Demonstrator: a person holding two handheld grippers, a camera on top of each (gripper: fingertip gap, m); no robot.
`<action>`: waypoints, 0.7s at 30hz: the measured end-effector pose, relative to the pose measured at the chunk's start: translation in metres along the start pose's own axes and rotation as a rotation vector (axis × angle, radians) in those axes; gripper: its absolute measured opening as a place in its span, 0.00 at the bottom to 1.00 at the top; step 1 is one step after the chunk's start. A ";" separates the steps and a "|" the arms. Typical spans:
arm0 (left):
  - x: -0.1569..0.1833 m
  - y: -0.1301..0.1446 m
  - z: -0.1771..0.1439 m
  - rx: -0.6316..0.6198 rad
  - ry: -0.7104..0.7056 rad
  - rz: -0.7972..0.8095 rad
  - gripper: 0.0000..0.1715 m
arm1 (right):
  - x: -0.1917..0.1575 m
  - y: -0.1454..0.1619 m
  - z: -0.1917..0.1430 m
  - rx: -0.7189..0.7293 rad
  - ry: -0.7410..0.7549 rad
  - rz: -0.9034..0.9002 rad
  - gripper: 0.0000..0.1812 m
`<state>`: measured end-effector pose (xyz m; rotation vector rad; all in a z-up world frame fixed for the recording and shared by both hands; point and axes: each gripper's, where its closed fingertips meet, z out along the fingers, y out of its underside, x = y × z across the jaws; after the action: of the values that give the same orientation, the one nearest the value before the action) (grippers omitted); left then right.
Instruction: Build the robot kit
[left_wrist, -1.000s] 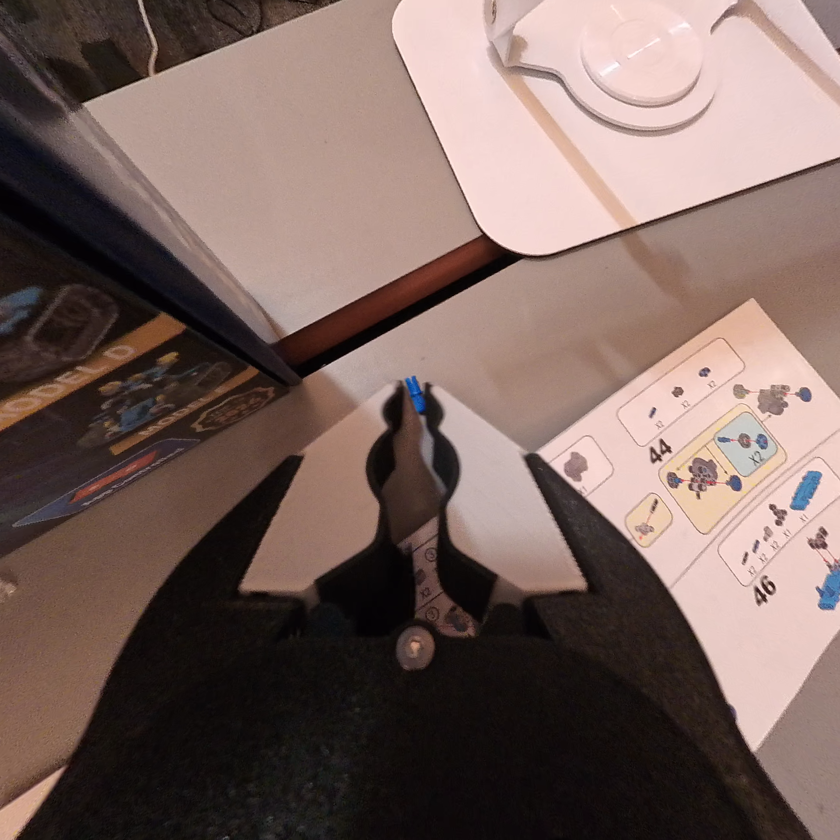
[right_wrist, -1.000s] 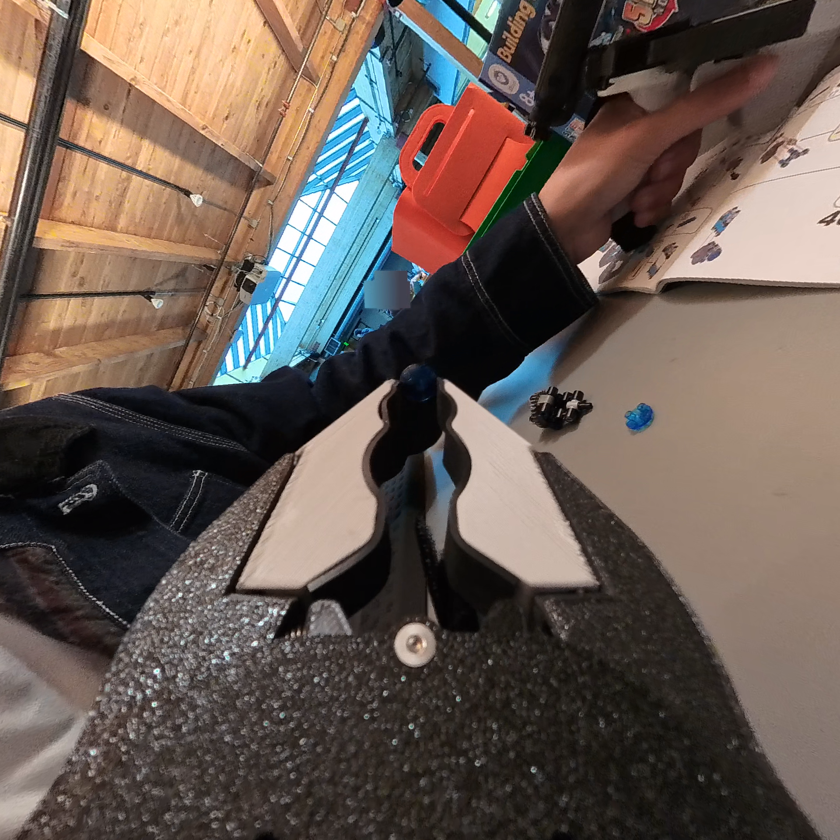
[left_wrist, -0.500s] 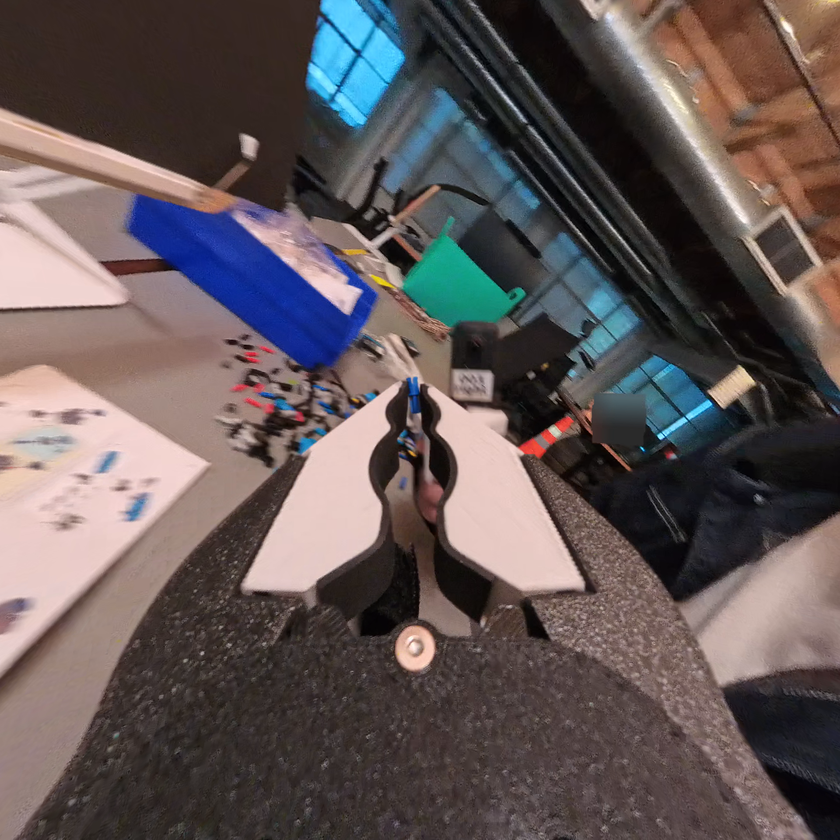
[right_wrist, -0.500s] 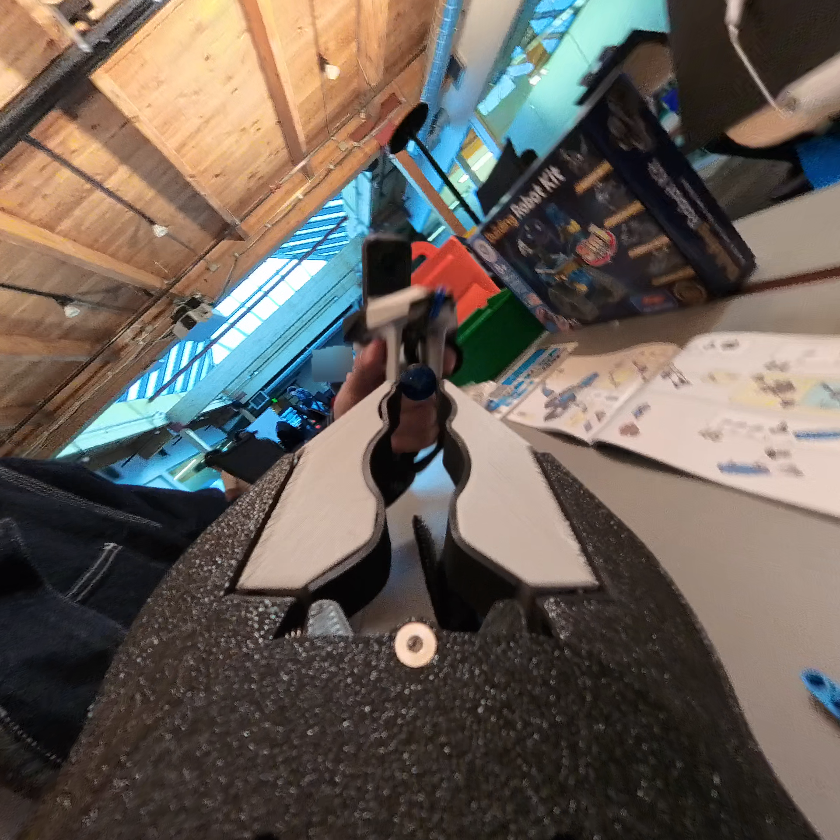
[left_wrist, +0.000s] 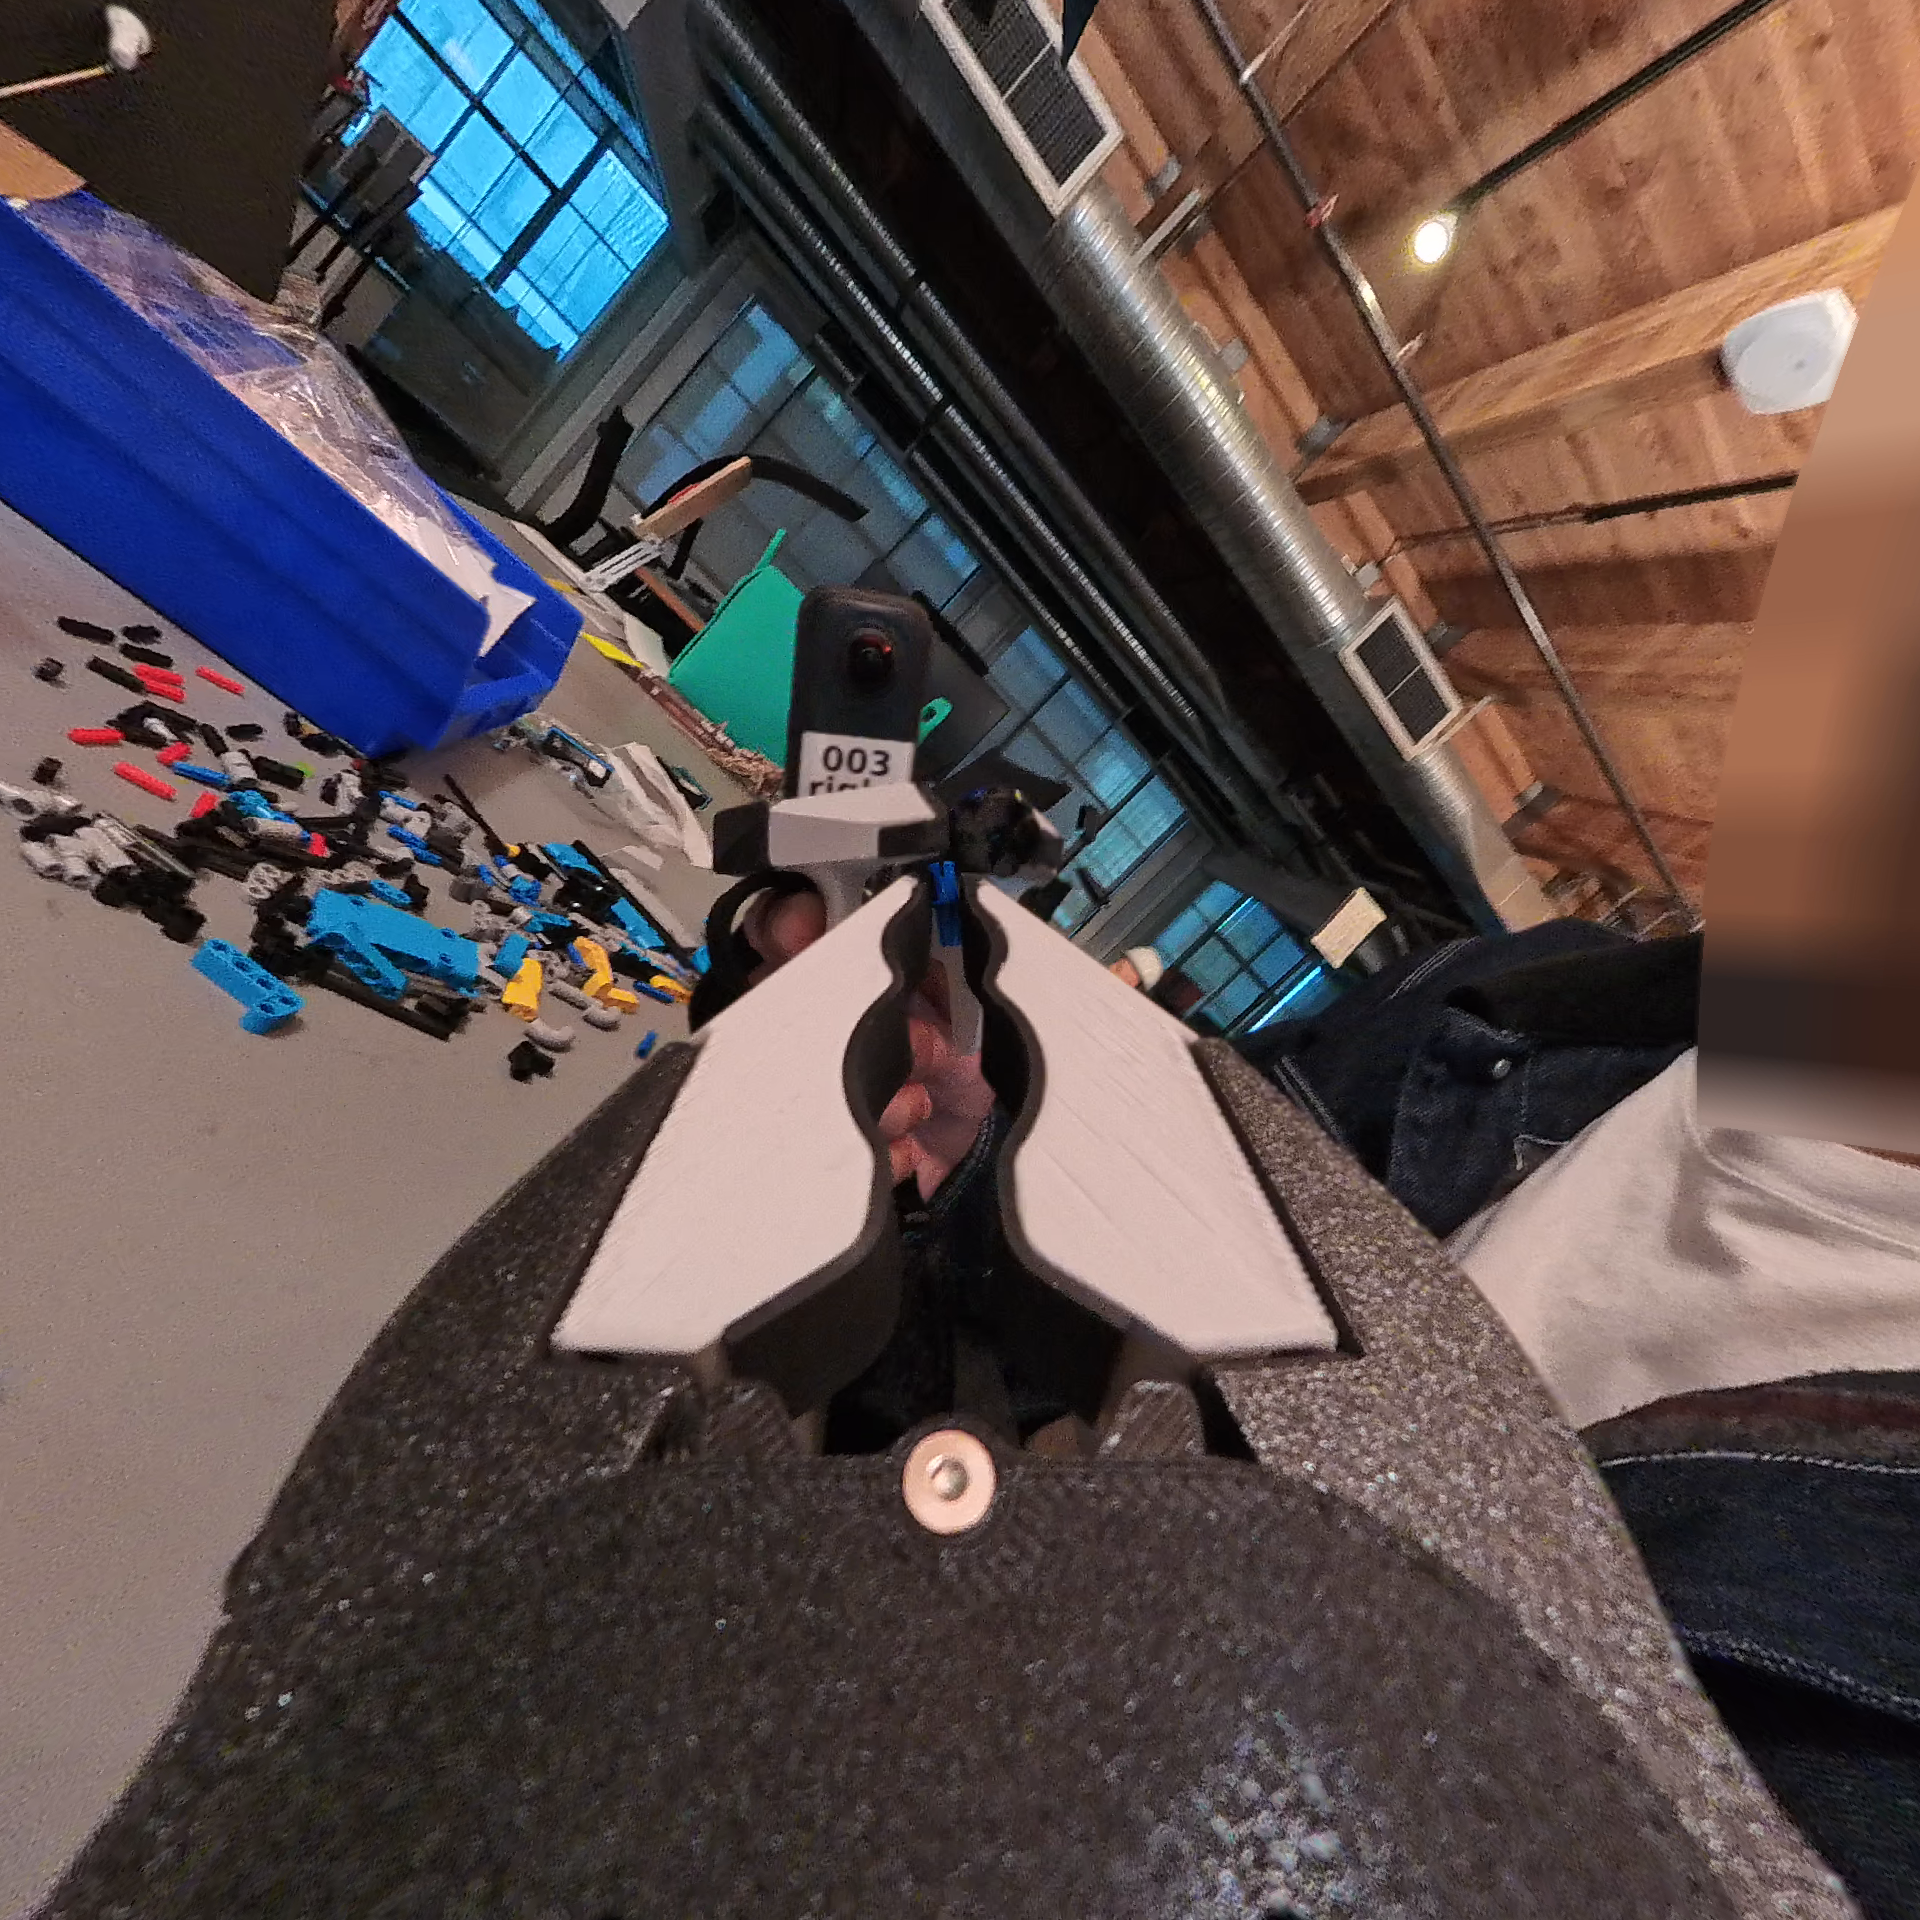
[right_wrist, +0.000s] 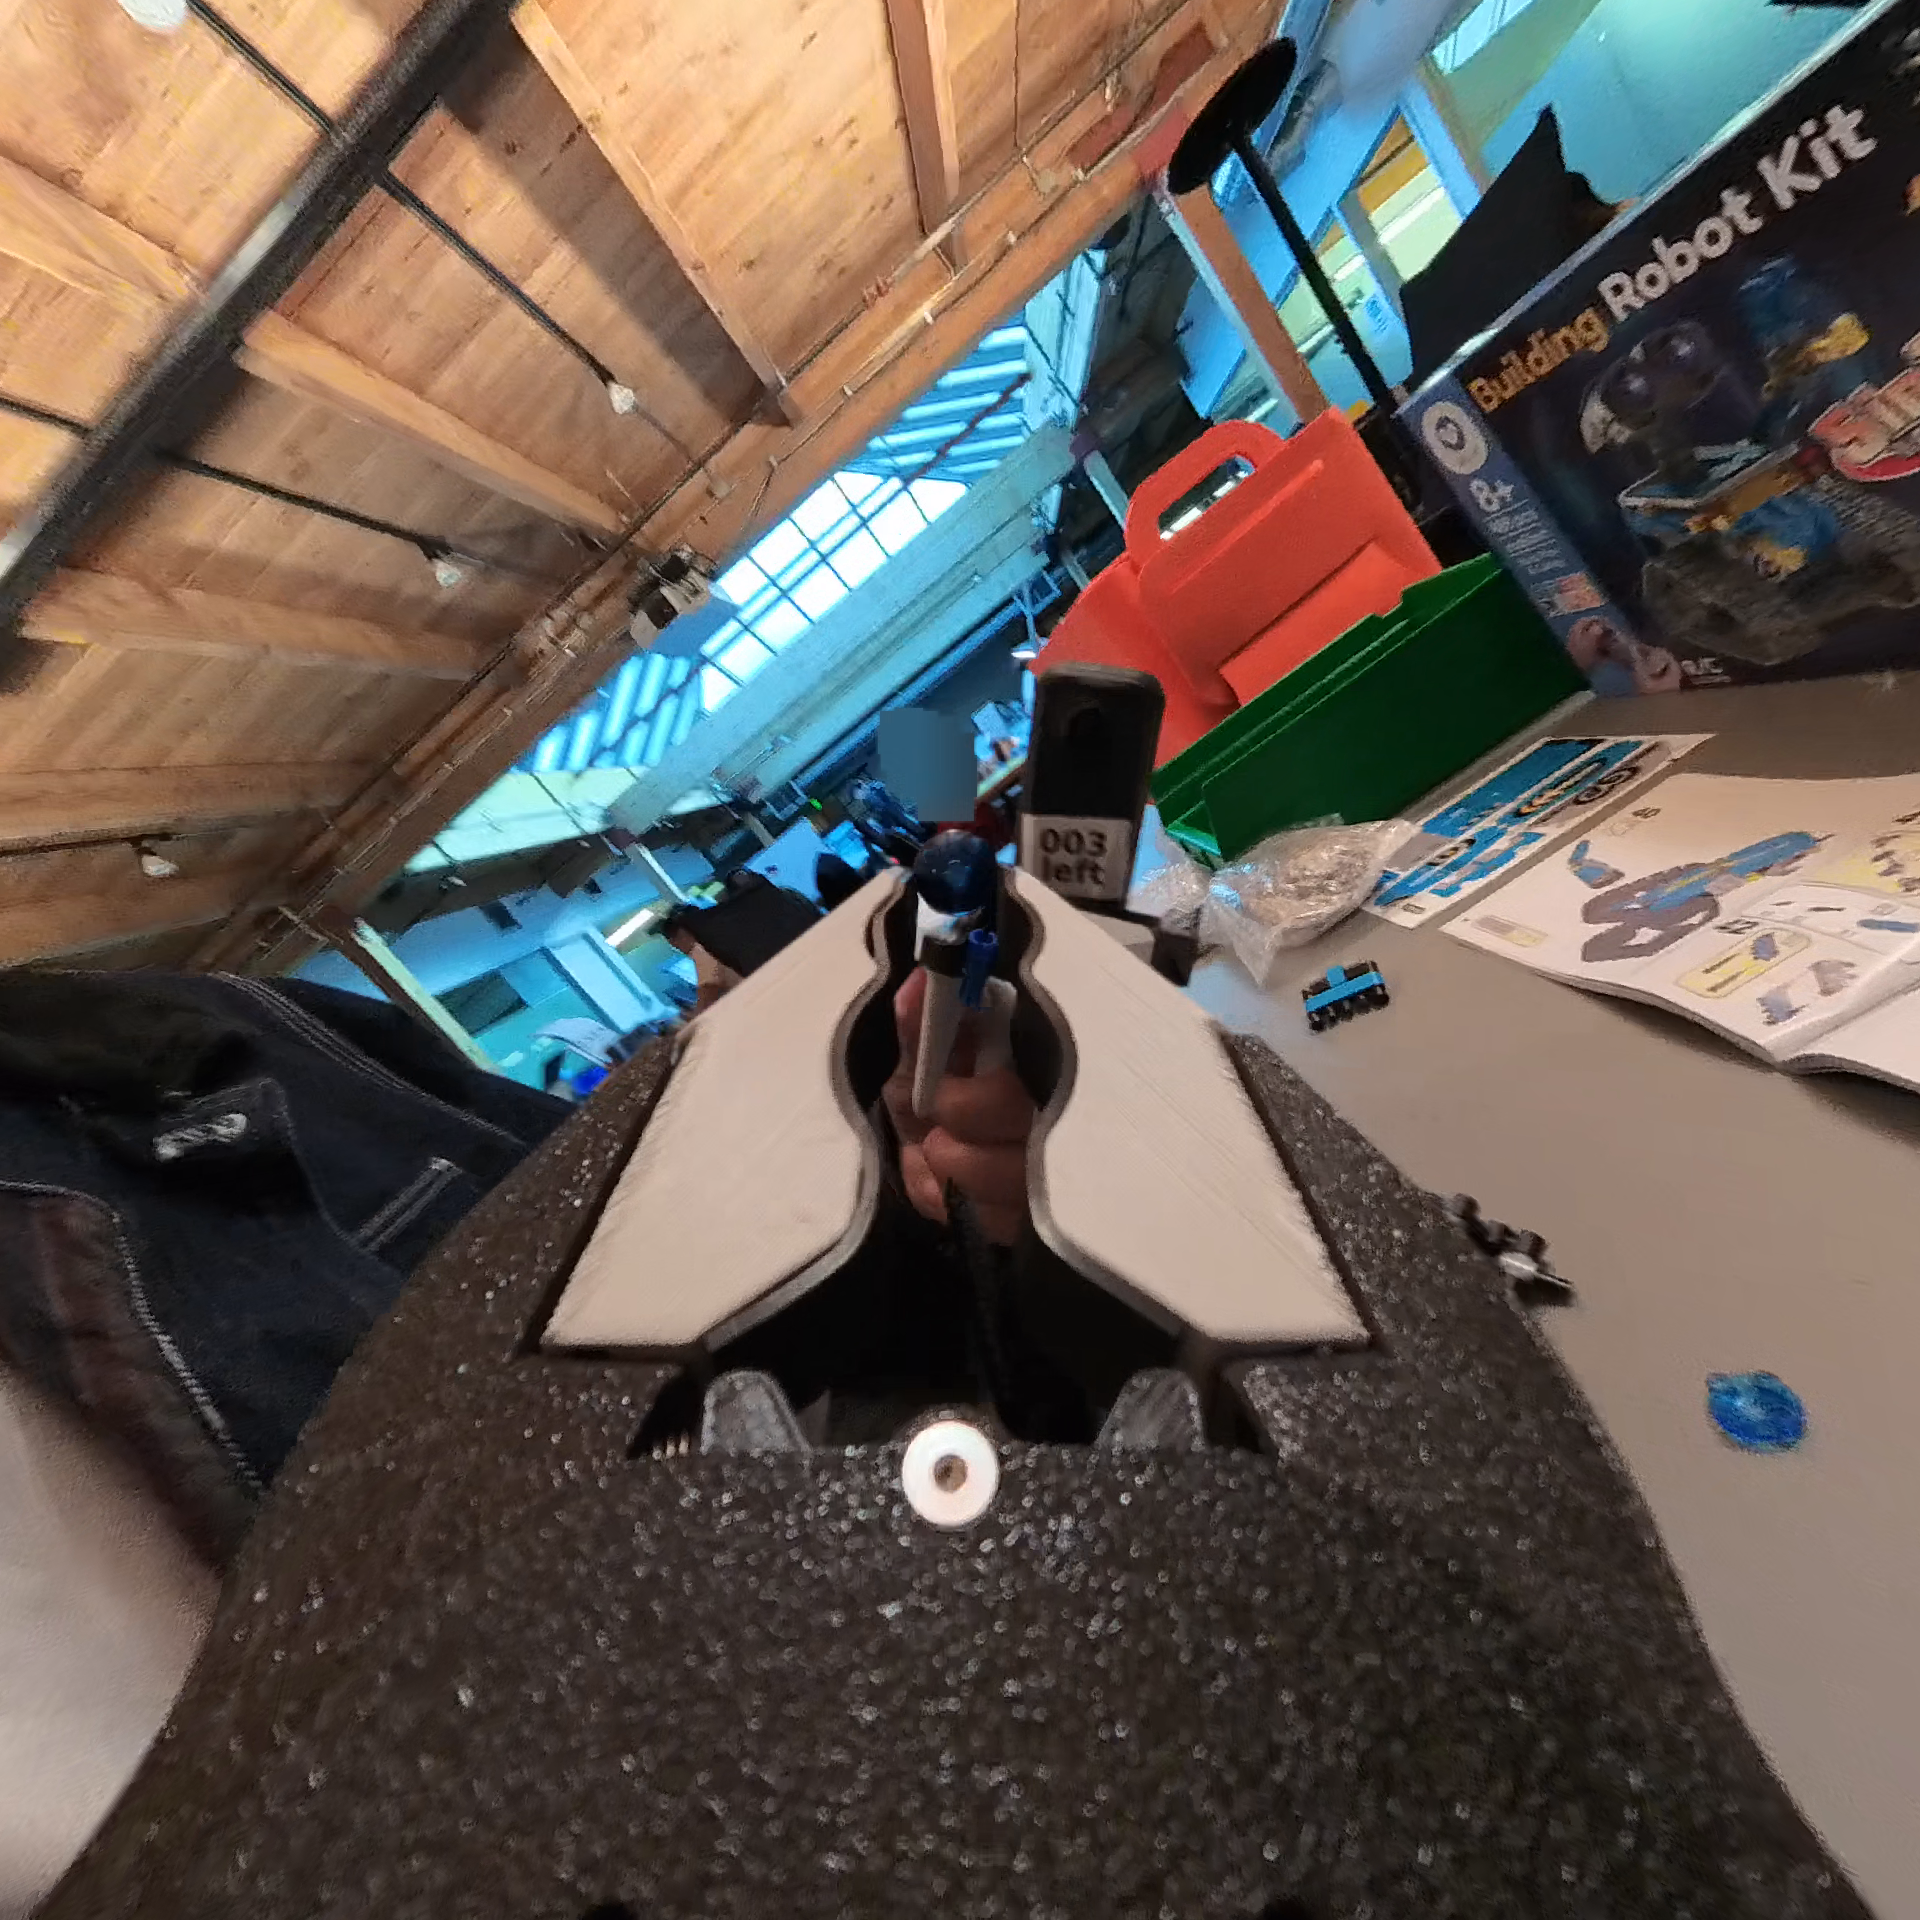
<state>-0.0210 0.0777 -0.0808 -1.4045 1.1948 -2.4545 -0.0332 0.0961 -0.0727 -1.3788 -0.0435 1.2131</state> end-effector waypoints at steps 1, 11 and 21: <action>-0.001 0.000 -0.001 0.011 0.005 -0.017 0.02 | -0.001 -0.004 -0.002 0.028 -0.020 0.026 0.08; -0.005 0.001 -0.009 0.038 0.034 -0.050 0.02 | 0.011 0.006 -0.003 -0.027 0.007 0.040 0.08; -0.009 0.008 -0.006 0.025 0.017 -0.045 0.02 | 0.015 0.013 0.000 -0.066 -0.044 0.163 0.08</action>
<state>-0.0229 0.0792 -0.0942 -1.4230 1.1436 -2.5070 -0.0345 0.1019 -0.0918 -1.4347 -0.0011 1.3885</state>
